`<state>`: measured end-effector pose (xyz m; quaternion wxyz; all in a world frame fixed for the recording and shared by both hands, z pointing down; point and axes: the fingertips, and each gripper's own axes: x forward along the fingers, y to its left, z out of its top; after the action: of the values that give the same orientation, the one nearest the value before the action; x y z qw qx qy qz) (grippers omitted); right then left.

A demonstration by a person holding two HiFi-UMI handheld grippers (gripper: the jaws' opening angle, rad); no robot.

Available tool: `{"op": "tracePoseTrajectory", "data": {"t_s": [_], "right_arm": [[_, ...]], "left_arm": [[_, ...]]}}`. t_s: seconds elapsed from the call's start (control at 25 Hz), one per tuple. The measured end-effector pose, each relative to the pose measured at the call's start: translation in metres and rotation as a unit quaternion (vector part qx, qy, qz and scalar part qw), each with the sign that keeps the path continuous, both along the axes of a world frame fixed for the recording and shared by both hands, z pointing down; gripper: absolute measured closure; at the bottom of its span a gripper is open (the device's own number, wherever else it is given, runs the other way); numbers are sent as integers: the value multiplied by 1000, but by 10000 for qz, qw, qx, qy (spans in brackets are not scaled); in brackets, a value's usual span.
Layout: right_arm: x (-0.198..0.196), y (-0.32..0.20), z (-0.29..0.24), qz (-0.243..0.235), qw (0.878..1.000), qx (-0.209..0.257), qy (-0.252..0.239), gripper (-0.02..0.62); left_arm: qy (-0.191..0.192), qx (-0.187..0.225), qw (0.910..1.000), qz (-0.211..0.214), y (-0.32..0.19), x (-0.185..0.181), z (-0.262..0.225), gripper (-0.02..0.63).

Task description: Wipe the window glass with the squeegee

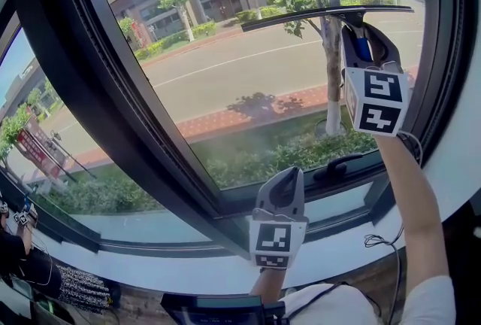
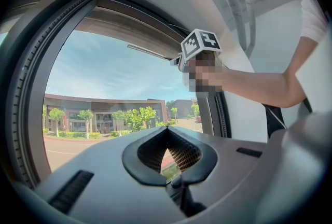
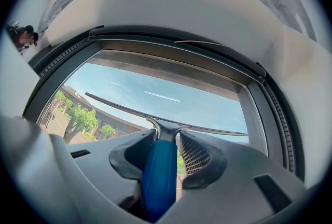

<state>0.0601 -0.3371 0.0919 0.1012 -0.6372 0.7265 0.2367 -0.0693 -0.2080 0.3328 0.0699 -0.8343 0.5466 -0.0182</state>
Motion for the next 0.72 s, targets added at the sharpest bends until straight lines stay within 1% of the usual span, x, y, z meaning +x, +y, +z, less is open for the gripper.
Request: {"op": "tracePoseTrajectory", "data": {"t_s": [0.72], "right_arm": [[3, -1, 68, -17, 9988, -473, -141, 446]], "left_arm": [[-21, -231, 9997, 51, -7, 7, 17, 604]]}}
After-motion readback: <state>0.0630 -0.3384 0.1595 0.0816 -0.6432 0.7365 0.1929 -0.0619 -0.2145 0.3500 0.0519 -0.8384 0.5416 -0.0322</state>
